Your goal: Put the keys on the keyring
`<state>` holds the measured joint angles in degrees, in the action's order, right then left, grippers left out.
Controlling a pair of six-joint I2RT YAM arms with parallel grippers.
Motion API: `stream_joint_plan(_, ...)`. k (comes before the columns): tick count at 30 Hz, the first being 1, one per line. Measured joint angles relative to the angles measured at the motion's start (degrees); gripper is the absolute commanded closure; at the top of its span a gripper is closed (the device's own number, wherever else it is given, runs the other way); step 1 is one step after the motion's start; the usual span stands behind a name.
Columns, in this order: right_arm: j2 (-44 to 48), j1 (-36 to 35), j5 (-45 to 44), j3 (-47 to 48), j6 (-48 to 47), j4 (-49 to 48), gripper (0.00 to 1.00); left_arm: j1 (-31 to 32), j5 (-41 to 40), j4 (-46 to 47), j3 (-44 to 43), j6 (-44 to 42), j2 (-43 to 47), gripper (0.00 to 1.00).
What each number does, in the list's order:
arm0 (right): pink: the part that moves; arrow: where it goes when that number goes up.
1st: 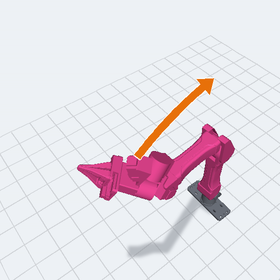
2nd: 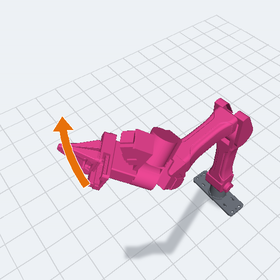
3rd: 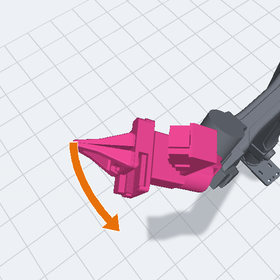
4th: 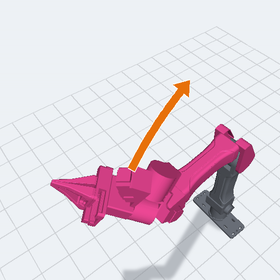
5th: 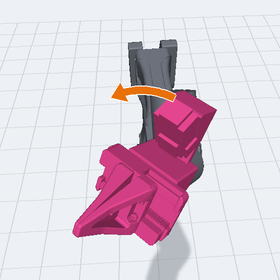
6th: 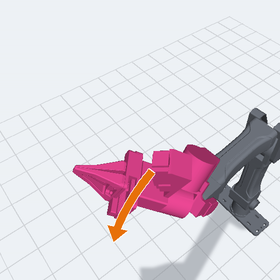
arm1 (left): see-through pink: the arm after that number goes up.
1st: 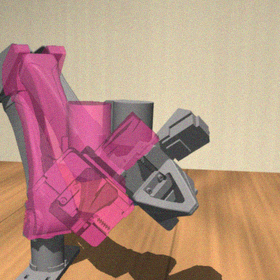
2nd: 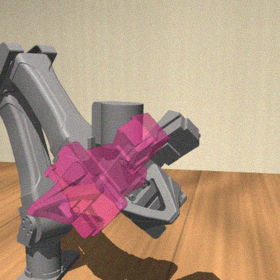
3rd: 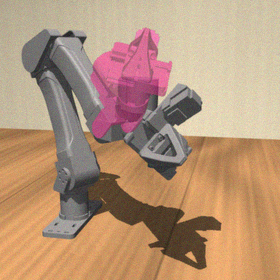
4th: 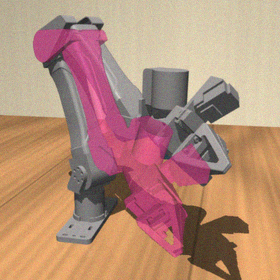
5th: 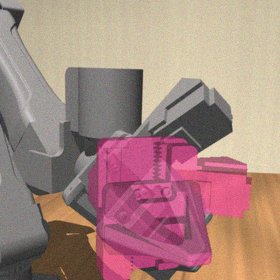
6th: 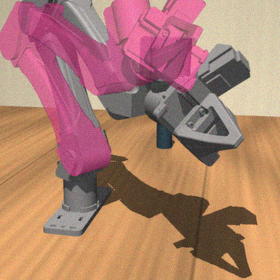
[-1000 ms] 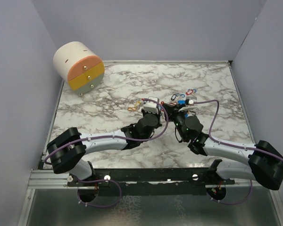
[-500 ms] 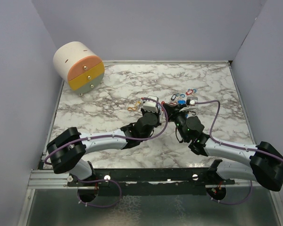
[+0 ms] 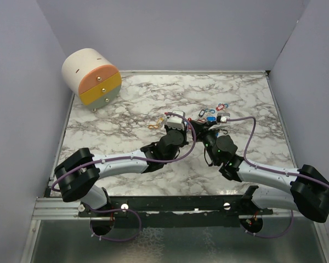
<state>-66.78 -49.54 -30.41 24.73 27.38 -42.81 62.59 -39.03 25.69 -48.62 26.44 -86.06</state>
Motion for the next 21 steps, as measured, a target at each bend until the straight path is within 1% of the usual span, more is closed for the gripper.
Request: stream_joint_plan(21,0.22,0.0,-1.44,0.0,0.07,1.29,0.99,0.0,-0.02,0.42,1.81,-0.02,1.99,1.0)
